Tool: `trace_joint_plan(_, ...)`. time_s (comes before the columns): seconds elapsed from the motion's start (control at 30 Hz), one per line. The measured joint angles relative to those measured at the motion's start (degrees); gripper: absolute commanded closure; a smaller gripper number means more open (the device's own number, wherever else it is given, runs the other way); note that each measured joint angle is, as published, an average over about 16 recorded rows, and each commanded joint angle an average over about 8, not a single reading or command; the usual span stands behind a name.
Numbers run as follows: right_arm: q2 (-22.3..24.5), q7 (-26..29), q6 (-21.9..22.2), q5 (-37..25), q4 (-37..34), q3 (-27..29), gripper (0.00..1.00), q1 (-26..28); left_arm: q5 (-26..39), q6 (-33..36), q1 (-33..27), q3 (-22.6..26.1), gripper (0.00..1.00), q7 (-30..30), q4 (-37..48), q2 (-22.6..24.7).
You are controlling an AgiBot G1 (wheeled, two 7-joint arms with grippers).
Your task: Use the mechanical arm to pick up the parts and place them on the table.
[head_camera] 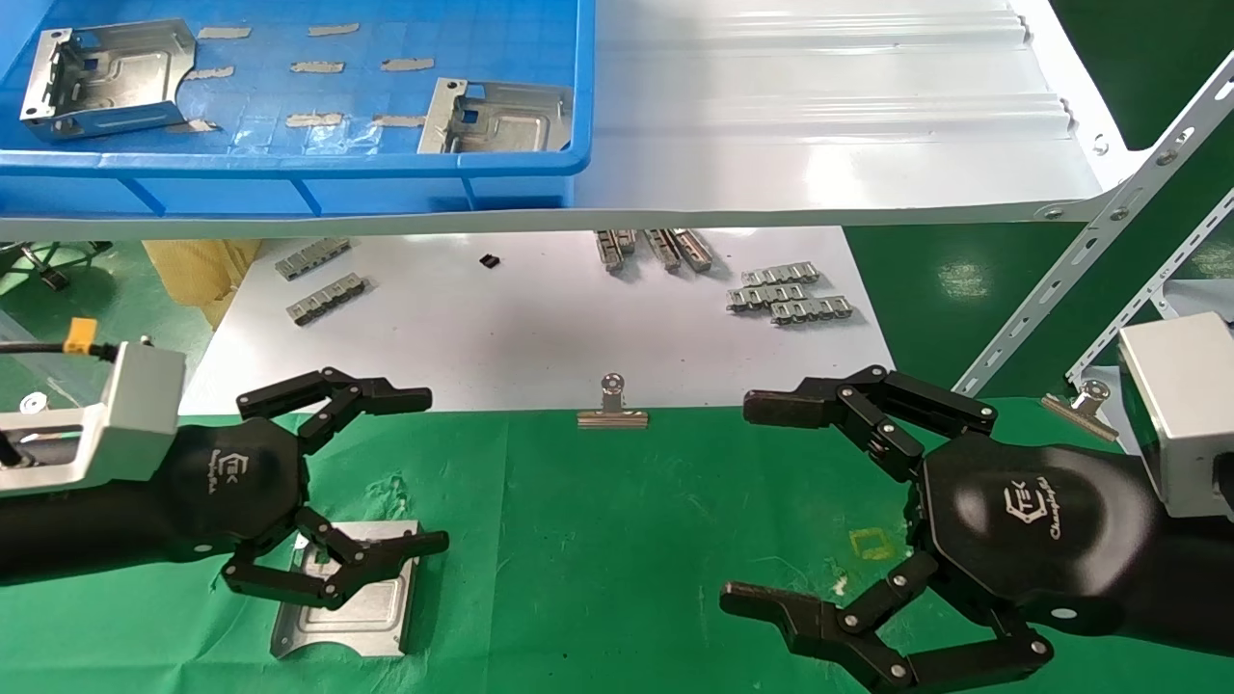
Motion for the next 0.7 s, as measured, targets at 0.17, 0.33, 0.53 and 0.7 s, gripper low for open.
trace_joint_plan(0.17,0.00,0.00,0.00,0.00,0.00,0.00,0.00,0.00,-1.27,-0.53,2.56,-2.88,0.00,-3.83,-5.04,-0.92)
trace_joint_plan(0.33,0.00,0.00,0.00,0.00,0.00,0.00,0.00,0.00,-2.54,-1.07,5.13,-5.77,0.00,-7.68,-10.09,-1.85)
trace_joint_plan(0.53,0.00,0.00,0.00,0.00,0.00,0.00,0.00,0.00,-4.07,-1.71,8.20,-9.23,0.00,-12.29,-16.15,-2.96)
trace_joint_plan(0.7,0.00,0.00,0.00,0.00,0.00,0.00,0.00,0.00,-4.93,-2.06,9.93,-11.17,0.00,-14.88,-19.55,-3.58)
